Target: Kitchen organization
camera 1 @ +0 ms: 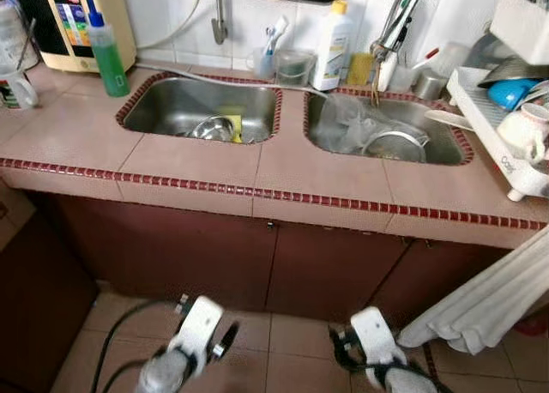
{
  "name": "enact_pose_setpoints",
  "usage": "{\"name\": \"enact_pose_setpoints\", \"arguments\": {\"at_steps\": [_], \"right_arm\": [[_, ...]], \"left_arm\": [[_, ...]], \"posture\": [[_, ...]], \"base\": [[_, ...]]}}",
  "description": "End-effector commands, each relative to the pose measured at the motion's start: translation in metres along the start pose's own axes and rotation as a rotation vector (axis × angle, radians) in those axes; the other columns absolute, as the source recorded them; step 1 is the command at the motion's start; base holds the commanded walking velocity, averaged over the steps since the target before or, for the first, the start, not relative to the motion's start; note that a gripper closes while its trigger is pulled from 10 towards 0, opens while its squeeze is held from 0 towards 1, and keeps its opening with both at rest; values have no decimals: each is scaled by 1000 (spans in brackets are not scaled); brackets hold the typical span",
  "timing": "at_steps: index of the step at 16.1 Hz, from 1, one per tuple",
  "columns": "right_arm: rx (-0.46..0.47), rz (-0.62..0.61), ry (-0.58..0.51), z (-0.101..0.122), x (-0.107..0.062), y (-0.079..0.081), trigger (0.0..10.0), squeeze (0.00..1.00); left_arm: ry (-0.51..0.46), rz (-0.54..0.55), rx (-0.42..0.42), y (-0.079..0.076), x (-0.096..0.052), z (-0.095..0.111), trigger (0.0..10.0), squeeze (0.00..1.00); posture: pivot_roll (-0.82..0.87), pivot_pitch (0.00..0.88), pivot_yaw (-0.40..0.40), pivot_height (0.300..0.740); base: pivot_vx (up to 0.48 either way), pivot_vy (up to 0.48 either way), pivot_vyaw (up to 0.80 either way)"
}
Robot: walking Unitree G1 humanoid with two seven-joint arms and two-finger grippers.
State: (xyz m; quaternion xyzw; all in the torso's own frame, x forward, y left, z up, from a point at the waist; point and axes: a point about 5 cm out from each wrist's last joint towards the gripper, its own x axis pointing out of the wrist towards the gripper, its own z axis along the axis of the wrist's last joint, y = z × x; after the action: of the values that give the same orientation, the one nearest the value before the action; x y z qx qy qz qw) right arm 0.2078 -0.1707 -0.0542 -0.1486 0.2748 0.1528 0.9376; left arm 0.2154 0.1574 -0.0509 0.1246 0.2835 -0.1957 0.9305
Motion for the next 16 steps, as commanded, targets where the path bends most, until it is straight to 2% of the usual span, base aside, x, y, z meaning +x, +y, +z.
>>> {"name": "enact_pose_setpoints", "arguments": {"at_steps": [1, 4, 5, 8, 10, 16], "right_arm": [[12, -22, 80, -15, -5, -3, 10000, 0], [17, -24, 196, -39, -15, 1, 10000, 0], [62, -47, 258, -51, -22, 1, 10000, 0], [194, -127, 387, -78, -40, 3, 10000, 0], [250, -153, 410, -83, -43, 6, 10000, 0], [266, -141, 390, -76, -36, 14, 10000, 0]], "left_arm": [[88, 24, -9, 1, -4, -16, 10000, 0], [191, 29, -12, -5, -13, -39, 10000, 0], [213, 19, -34, -9, -15, -44, 10000, 0], [286, 16, -22, -15, -20, -57, 10000, 0], [295, 27, -21, -14, -21, -59, 10000, 0], [301, 18, -22, -13, -20, -58, 10000, 0]], "posture": [[-52, 0, -67, 740], [-56, 0, -66, 740], [-59, 0, -64, 740], [-60, 0, -62, 740], [-60, 0, -58, 740], [-63, 0, -45, 740]], "base": [[0, 0, 0], [0, 0, 0], [0, 0, 0], [0, 0, 0], [0, 0, 0], [0, 0, 0]]}}
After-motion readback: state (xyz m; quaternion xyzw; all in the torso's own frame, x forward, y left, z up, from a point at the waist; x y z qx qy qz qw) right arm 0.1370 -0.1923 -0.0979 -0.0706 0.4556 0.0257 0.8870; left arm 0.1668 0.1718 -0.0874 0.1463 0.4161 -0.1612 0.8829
